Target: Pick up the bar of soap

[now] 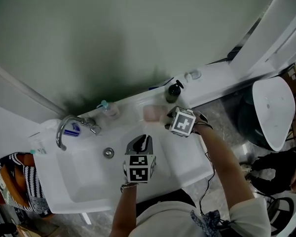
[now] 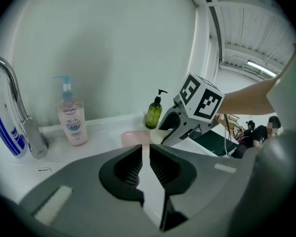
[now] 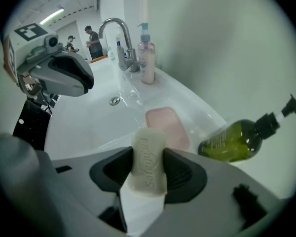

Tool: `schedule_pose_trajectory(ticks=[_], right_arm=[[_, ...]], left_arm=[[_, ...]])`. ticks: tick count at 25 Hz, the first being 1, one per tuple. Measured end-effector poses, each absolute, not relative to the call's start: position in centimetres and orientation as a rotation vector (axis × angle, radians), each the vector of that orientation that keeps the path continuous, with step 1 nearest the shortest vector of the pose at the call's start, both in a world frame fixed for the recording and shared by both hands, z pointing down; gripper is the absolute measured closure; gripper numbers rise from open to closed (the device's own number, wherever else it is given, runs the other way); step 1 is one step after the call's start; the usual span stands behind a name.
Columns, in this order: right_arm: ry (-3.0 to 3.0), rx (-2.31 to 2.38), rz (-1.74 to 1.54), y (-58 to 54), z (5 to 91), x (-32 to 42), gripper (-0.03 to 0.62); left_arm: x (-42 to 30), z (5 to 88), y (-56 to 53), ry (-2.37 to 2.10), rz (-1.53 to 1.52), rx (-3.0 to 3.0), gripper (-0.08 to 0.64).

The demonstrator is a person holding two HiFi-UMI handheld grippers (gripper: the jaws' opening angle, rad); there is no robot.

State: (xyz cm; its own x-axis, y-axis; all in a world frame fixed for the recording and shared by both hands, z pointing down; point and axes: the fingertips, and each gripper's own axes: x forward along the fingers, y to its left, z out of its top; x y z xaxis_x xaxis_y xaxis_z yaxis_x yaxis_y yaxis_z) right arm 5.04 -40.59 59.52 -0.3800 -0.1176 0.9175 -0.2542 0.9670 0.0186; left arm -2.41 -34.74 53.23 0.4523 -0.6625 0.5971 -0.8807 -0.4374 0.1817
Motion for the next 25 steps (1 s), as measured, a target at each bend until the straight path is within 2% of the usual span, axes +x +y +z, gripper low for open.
schedule_pose_trajectory(ticks=[14, 25], right_arm=[[-1.917, 0.324, 0.281, -36.0, 61.5, 9.5, 0.387], [-1.905, 0.285, 0.311, -34.1, 63.2, 9.4, 0.387]], left_arm=[[0.7, 53.1, -32.3, -1.234, 0.655, 2.287, 0.509], [1.3, 54.1, -30.8, -1.232, 0.701, 2.259, 0.514]])
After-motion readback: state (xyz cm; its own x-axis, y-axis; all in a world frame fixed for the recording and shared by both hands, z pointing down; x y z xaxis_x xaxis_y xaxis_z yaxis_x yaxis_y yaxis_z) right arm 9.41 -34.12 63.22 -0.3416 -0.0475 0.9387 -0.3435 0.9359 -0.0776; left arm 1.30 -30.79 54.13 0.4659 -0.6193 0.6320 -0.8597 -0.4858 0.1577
